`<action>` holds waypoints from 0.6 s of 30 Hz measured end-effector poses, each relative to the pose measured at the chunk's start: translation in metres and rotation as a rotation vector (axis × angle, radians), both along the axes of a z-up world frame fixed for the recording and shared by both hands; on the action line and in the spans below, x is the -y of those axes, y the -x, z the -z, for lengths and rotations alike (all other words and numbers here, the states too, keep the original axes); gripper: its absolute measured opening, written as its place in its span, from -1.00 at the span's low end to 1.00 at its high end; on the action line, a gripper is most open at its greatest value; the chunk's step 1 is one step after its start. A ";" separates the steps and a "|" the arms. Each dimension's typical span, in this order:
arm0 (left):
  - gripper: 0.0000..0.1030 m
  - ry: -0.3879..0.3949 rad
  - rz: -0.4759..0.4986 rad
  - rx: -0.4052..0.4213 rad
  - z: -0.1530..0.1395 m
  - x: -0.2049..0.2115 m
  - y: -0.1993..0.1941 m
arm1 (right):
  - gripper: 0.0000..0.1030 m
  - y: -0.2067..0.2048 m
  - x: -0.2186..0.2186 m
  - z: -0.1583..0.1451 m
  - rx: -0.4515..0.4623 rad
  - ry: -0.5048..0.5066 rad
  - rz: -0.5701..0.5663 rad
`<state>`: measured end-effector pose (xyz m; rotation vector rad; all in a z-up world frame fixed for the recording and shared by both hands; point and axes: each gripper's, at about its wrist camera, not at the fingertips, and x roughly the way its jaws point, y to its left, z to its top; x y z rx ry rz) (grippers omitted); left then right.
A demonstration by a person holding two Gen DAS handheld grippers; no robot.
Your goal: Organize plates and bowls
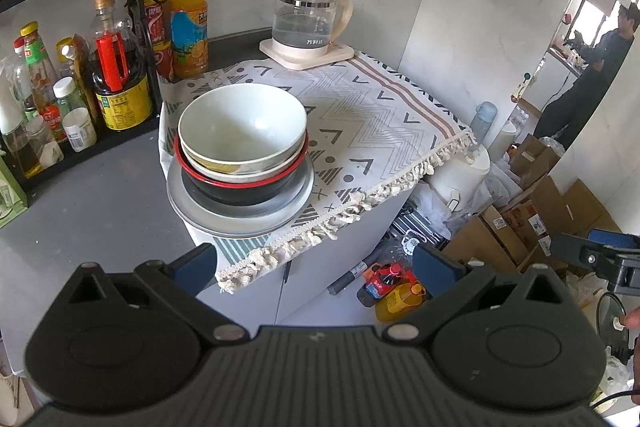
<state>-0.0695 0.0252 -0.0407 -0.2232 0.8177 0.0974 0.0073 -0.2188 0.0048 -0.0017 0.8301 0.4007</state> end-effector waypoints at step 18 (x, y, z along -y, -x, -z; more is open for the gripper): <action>1.00 -0.009 -0.001 -0.015 -0.002 0.015 -0.016 | 1.00 -0.012 0.008 0.003 -0.002 0.005 0.000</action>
